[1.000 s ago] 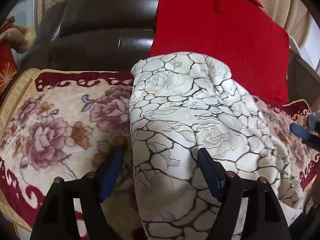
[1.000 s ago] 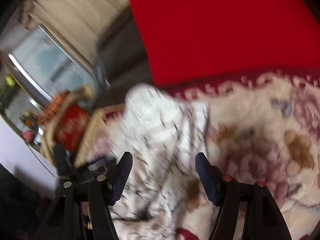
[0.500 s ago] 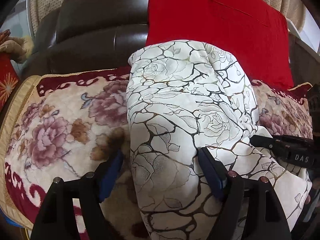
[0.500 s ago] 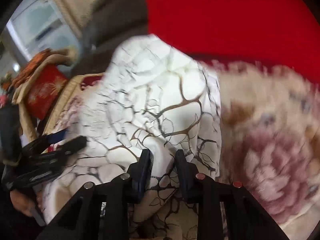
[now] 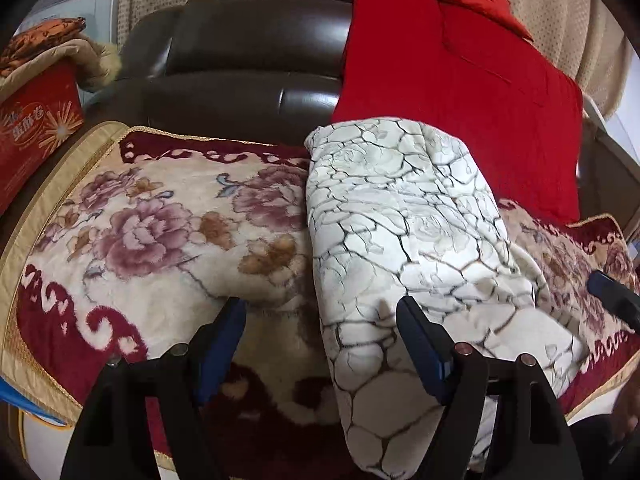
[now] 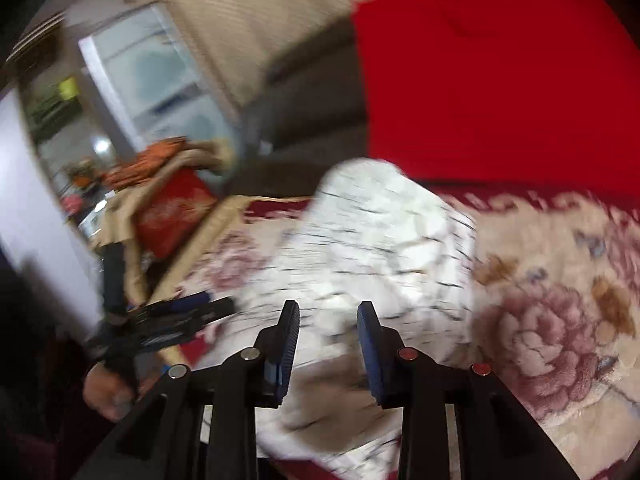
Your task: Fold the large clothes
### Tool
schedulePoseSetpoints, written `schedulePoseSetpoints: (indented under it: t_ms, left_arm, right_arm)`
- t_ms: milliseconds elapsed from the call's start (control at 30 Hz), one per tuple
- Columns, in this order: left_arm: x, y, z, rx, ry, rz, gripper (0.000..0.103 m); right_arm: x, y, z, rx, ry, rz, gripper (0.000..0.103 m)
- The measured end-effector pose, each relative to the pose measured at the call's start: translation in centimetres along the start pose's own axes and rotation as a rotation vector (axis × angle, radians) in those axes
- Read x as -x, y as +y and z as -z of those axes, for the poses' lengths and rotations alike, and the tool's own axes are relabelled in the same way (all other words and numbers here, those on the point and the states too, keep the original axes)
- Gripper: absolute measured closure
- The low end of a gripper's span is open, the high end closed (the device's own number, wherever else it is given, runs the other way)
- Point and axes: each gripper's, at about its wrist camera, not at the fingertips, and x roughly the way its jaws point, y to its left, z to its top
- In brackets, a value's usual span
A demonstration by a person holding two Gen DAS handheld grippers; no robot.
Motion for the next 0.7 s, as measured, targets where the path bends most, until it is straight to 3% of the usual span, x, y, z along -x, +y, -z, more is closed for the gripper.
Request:
schedulePoseSetpoints:
  t_ms: [100,167,300,367,500,567,700]
  left_arm:
    - [-0.9,-1.3,0.8,-0.094,0.009,-0.053,0.025]
    - [-1.1,-2.0,1.3,-0.161,-0.005,-0.098,0.025]
    - [-1.2,-1.3,1.5,-0.142,0.010,-0.048,0.024]
    - [-1.5,-1.0,1.5,-0.134,0.019,-0.033,0.023]
    - [-2.3,-1.1,1.6,-0.155,0.033,-0.029,0.018]
    - [-2.5,-1.2,1.6,-0.160,0.034,-0.024,0.018]
    - [-2.4,-1.1,1.5,-0.159,0.016,-0.052,0.018]
  right_arm:
    - [-0.6,3.7,1.2,0.105,0.035,-0.008,0.070]
    - [-2.1,4.5,1.9,0.138,0.096,0.033,0.073]
    - [-3.7,1.8,4.3,0.055,0.206,0.152,0.083]
    - [-3.5,0.3,5.2,-0.005,0.226,0.174,0.095]
    - [-4.2,-0.1,7.4,-0.017,0.292,0.206,0.097]
    - [-4.6,-0.8,8.5,-0.027,0.304,0.207,0.097]
    - [-3.6,-2.8,8.0,-0.142,0.285,0.113,0.099]
